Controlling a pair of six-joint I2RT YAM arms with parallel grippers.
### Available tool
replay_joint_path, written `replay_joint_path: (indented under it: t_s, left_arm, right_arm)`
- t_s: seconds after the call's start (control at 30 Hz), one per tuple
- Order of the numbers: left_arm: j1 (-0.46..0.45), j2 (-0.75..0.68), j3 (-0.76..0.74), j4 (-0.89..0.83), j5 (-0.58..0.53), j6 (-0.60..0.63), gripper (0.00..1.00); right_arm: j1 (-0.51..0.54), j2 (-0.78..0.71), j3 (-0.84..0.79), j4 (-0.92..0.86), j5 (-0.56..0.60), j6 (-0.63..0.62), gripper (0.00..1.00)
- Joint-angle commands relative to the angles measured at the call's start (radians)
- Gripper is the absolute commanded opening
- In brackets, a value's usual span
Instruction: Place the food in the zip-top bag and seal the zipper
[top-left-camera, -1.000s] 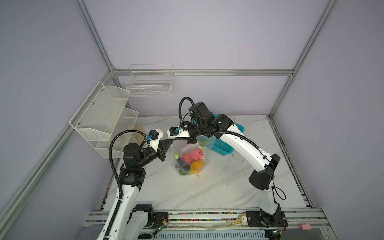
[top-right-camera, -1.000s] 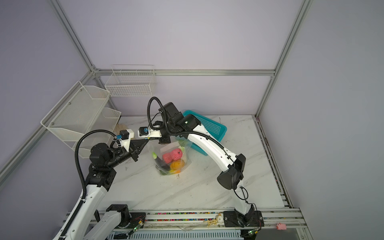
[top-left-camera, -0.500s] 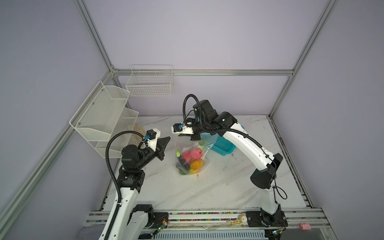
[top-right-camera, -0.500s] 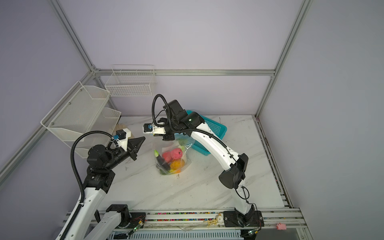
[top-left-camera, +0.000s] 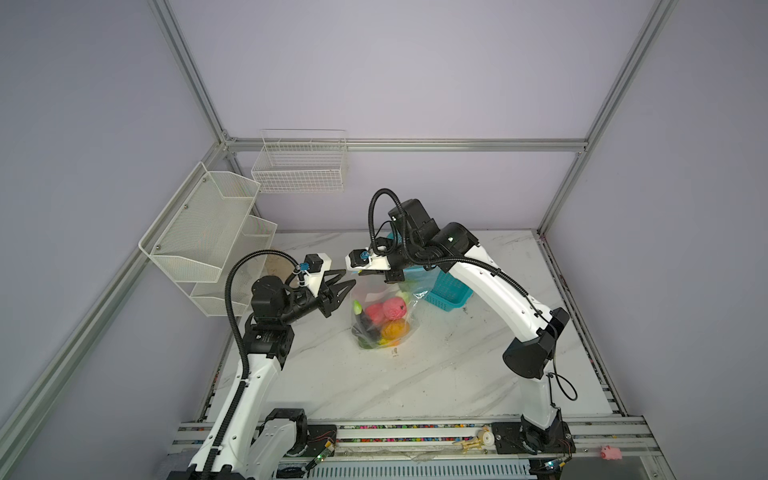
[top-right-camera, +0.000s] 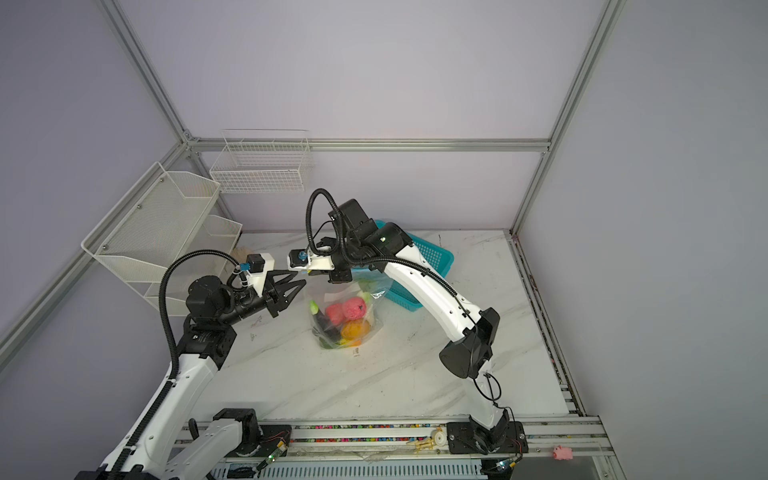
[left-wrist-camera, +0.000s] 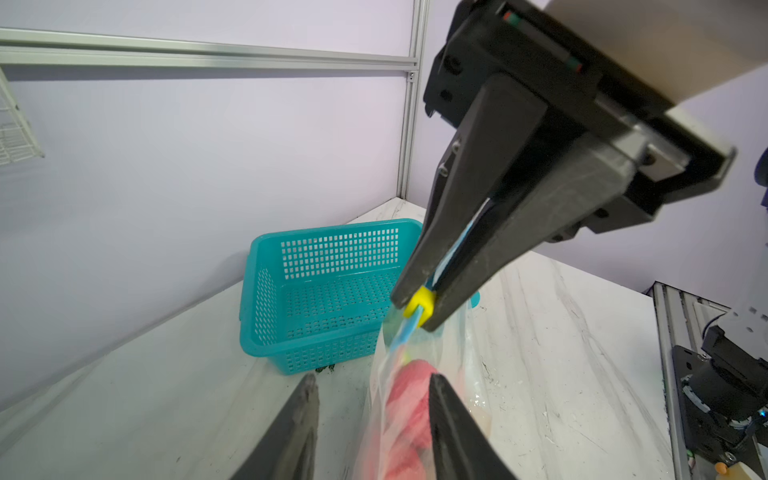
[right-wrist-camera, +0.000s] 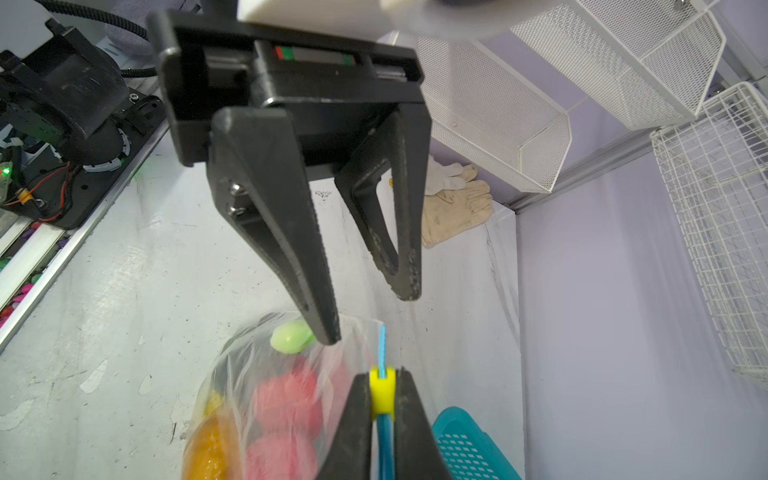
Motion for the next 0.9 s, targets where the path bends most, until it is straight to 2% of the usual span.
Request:
replay_joint_path:
  t_s: [0.0,0.23,0.37,0.6,0.73,0.87]
  left_arm:
    - [-0.004,0.011,0.112,0.079,0.072,0.004,0.37]
    - [-0.039,0.037,0.116,0.104,0.089,-0.004,0.3]
    - [-0.044,0.043,0.106,0.099,0.095,-0.001,0.3]
    - [-0.065,0.066,0.12,0.099,0.088,0.002,0.15]
    - [-0.07,0.059,0.121,0.08,0.073,0.009,0.15]
    - [-0.072,0.042,0.109,0.053,0.071,0.025,0.22]
  right_arm:
    - [-0.008,-0.054,-0.013,-0.023,-0.041,-0.025,0.04]
    - [-0.013,-0.052,-0.004,-0.023,-0.054,-0.029,0.03]
    - [-0.016,-0.051,0.008,-0.022,-0.053,-0.032,0.03]
    - [-0.016,-0.045,0.032,-0.024,-0.056,-0.035,0.02]
    - [-0.018,-0.046,0.037,-0.026,-0.05,-0.034,0.0]
    - [-0.02,-0.045,0.043,-0.026,-0.044,-0.032,0.0]
